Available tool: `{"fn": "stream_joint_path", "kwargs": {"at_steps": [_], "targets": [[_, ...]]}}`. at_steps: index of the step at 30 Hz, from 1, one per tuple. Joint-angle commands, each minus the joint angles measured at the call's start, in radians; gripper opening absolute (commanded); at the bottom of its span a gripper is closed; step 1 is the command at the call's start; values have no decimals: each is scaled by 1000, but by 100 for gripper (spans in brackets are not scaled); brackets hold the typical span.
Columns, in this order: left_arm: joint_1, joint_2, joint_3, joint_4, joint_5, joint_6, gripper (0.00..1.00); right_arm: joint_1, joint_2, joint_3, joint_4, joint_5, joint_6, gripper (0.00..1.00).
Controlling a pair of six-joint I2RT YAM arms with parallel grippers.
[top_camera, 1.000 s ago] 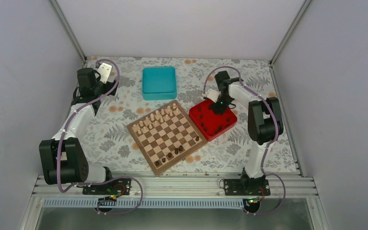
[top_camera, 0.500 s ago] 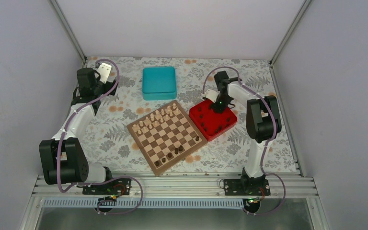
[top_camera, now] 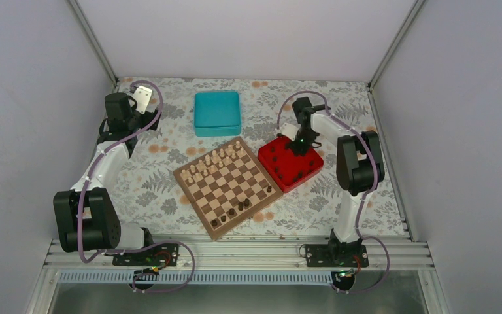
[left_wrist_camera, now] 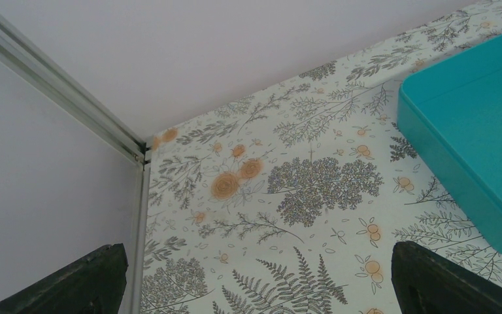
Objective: Set up the chess pieces on the board
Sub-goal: Pick up the chess piece from the storage box.
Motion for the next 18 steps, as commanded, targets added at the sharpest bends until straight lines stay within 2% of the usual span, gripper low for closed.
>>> {"fn": "stream_joint_path", "kwargs": {"at_steps": [1,8,14,18], "targets": [[5,-22,3,23,12,1,100,9,-90,50,-77,-8,5,5],[5,-35,4,22,15,-1,100,164,-174,169,-201,18,39,5],[8,-46,4,21,11,-3,100,398,-153,338,-298,-6,74,5],[12,-48,5,22,9,-5,100,575,-83,432,-332,-12,94,5]]}}
